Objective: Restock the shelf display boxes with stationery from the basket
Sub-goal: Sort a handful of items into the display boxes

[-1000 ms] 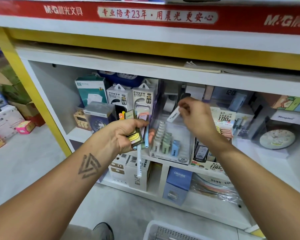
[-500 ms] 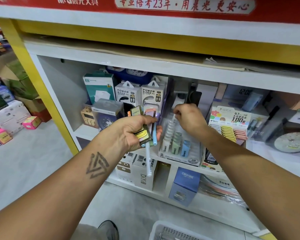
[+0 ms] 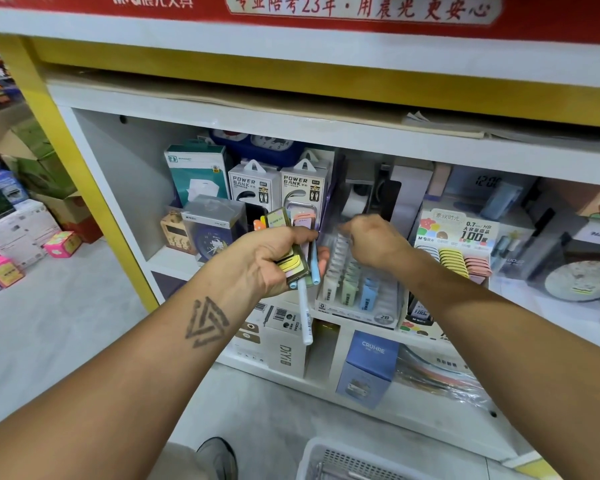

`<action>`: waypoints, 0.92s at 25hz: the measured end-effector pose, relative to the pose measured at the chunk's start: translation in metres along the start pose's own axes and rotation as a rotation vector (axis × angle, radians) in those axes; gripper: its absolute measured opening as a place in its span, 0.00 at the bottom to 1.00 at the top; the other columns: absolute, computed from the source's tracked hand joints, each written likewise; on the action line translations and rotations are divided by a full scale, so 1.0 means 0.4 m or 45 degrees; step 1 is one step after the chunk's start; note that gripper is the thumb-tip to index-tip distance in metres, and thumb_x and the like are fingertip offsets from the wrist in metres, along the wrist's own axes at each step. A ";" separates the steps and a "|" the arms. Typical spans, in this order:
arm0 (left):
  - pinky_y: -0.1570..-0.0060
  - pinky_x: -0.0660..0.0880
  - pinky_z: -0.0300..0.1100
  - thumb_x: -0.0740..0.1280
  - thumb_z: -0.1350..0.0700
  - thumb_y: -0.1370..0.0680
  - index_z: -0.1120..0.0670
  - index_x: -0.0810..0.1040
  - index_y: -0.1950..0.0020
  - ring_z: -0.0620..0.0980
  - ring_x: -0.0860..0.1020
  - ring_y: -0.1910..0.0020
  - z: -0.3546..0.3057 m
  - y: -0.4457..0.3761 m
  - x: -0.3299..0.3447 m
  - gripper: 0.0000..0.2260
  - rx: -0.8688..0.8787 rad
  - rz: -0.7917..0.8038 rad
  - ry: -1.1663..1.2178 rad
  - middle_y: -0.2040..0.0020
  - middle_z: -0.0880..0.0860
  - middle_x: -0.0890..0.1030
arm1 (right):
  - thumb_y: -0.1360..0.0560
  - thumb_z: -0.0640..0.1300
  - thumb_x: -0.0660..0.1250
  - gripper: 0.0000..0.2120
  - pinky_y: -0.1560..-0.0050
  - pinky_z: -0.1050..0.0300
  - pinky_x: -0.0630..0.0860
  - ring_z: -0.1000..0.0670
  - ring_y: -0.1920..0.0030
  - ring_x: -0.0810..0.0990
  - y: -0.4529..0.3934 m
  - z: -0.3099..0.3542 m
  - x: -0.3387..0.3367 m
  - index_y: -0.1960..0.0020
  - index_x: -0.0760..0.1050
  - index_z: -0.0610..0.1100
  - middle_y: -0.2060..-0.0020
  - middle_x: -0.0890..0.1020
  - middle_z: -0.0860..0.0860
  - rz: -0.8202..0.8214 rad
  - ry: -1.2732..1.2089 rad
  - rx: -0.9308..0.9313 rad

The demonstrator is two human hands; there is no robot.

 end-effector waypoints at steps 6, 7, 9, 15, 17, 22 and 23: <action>0.75 0.78 0.41 0.61 0.61 0.17 0.63 0.73 0.55 0.52 0.76 0.68 0.005 -0.023 0.064 0.09 0.060 -0.057 0.086 0.65 0.59 0.76 | 0.18 0.45 0.65 0.08 0.69 0.56 0.77 0.46 0.67 0.84 0.198 0.021 -0.095 0.43 0.73 0.42 0.58 0.86 0.39 0.162 -1.422 0.262; 0.76 0.77 0.41 0.60 0.61 0.17 0.62 0.73 0.55 0.52 0.75 0.69 0.010 -0.028 0.080 0.09 0.079 -0.072 0.098 0.65 0.59 0.75 | 0.20 0.49 0.68 0.14 0.73 0.57 0.73 0.46 0.70 0.83 0.236 0.020 -0.101 0.44 0.71 0.40 0.60 0.86 0.38 0.277 -1.519 0.251; 0.76 0.77 0.41 0.59 0.61 0.17 0.61 0.72 0.55 0.52 0.74 0.68 0.023 -0.036 0.119 0.08 0.112 -0.089 0.137 0.64 0.59 0.74 | 0.27 0.53 0.75 0.22 0.74 0.59 0.68 0.47 0.71 0.81 0.298 0.017 -0.110 0.46 0.71 0.40 0.61 0.86 0.39 0.393 -1.508 0.197; 0.73 0.78 0.41 0.61 0.61 0.17 0.60 0.72 0.55 0.51 0.76 0.68 0.047 -0.058 0.186 0.07 0.185 -0.084 0.222 0.65 0.57 0.75 | 0.28 0.33 0.75 0.18 0.70 0.58 0.72 0.48 0.70 0.79 0.386 -0.078 -0.133 0.42 0.71 0.40 0.60 0.85 0.37 0.470 -1.483 0.115; 0.73 0.79 0.42 0.63 0.61 0.18 0.60 0.74 0.54 0.51 0.78 0.67 0.049 -0.061 0.192 0.06 0.187 -0.082 0.216 0.64 0.57 0.78 | 0.27 0.32 0.74 0.26 0.68 0.57 0.74 0.47 0.69 0.79 0.412 -0.140 -0.165 0.33 0.70 0.45 0.61 0.85 0.38 0.396 -1.442 0.138; 0.72 0.80 0.42 0.65 0.61 0.19 0.60 0.77 0.54 0.51 0.81 0.72 0.091 -0.063 0.229 0.05 0.158 -0.010 0.080 0.63 0.59 0.81 | 0.28 0.29 0.73 0.48 0.64 0.51 0.77 0.41 0.68 0.81 0.447 -0.231 -0.218 0.21 0.55 0.62 0.60 0.84 0.33 0.230 -1.461 0.129; 0.73 0.80 0.43 0.66 0.61 0.20 0.61 0.77 0.53 0.51 0.81 0.72 0.100 -0.061 0.239 0.04 0.159 0.007 0.062 0.62 0.59 0.81 | 0.28 0.28 0.73 0.49 0.64 0.51 0.78 0.41 0.68 0.82 0.452 -0.239 -0.222 0.21 0.54 0.63 0.60 0.84 0.32 0.229 -1.471 0.125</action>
Point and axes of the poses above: each hand's wrist, its own y-axis away from the middle knuckle, its own x-axis out of the palm, z = x × y, the point moved 2 cm from there along -y, towards the middle knuckle
